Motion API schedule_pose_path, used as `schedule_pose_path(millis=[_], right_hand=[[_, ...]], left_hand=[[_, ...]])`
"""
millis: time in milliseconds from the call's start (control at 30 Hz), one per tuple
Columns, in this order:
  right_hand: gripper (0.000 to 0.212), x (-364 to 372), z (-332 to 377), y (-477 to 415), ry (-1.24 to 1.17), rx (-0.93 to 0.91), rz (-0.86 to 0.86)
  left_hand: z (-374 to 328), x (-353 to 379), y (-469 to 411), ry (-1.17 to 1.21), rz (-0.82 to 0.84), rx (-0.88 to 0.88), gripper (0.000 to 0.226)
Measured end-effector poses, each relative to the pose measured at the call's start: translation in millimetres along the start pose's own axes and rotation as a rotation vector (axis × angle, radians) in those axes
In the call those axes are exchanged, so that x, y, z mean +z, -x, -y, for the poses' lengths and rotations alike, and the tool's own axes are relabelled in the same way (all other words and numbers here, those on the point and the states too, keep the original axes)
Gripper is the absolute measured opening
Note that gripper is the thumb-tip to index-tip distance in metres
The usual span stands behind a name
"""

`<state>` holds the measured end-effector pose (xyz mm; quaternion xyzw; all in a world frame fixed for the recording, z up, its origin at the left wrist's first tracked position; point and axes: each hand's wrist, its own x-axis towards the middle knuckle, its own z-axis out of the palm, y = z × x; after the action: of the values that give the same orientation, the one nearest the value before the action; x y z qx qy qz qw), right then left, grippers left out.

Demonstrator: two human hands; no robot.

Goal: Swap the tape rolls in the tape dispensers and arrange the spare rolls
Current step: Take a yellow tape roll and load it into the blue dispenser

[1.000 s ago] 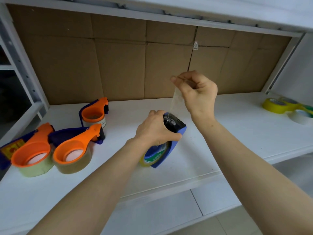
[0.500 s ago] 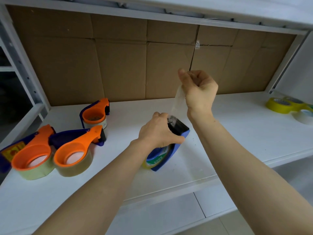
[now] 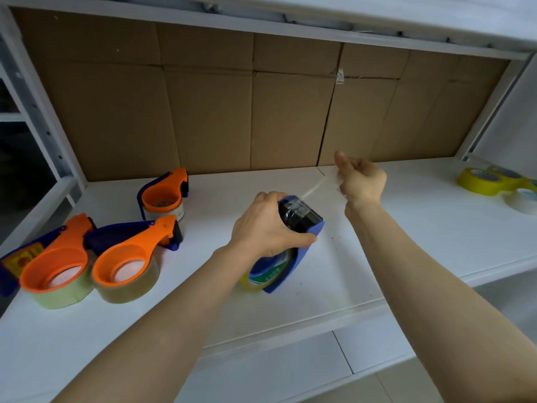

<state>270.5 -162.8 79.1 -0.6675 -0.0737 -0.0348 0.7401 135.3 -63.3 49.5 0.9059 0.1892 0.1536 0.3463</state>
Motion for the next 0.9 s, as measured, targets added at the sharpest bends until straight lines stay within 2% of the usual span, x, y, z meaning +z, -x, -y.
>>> schedule_pose_path(millis=[200,367,467,500,533,567,600,633,667,700,767,833,900], right_hand=[[0.03,-8.6,-52.3,15.7,0.07,0.222,0.04],[0.023,-6.6,-83.0,41.2,0.256,0.287,0.336],[0.022,-7.9,-77.5,35.0,0.556,0.253,0.549],[0.019,-11.4,-74.7,28.9,0.72,0.254,0.634],[0.029,-18.3,-74.2,20.6,0.921,0.243,0.693],[0.041,-27.5,-70.7,13.3,1.112,0.176,0.673],[0.045,-34.5,-63.4,7.9,1.194,0.073,0.578],[0.042,-37.9,-52.8,5.3,1.134,-0.063,0.477],[0.036,-39.2,-38.1,6.1,0.933,-0.157,0.427],[0.032,-37.9,-23.5,7.4,0.685,-0.152,0.463],[0.032,-32.4,-0.6,19.7,0.338,-0.006,0.715],[0.036,-24.7,6.9,28.5,0.376,0.114,0.941],[0.04,-19.7,4.8,33.0,0.506,0.191,1.024]], left_hand=[[4.5,0.9,9.2,0.034,-0.048,0.034,0.085],[8.2,0.2,17.5,0.075,-0.055,0.139,0.088],[9.7,-0.7,17.4,0.052,-0.042,0.156,0.077],[10.1,-0.6,17.6,0.049,-0.041,0.156,0.075],[10.9,-0.2,18.1,0.049,-0.039,0.157,0.075],[11.6,-0.2,18.9,0.048,-0.038,0.161,0.076],[12.1,-0.3,19.5,0.048,-0.037,0.164,0.076],[12.5,-0.6,19.8,0.049,-0.039,0.168,0.077],[12.7,-0.5,19.8,0.05,-0.04,0.171,0.079],[12.2,-0.4,19.4,0.051,-0.04,0.172,0.082],[10.0,0.5,19.6,0.056,-0.035,0.167,0.091],[8.0,0.3,21.0,0.045,-0.031,0.164,0.099],[8.4,-1.1,21.8,0.033,-0.033,0.155,0.104]])
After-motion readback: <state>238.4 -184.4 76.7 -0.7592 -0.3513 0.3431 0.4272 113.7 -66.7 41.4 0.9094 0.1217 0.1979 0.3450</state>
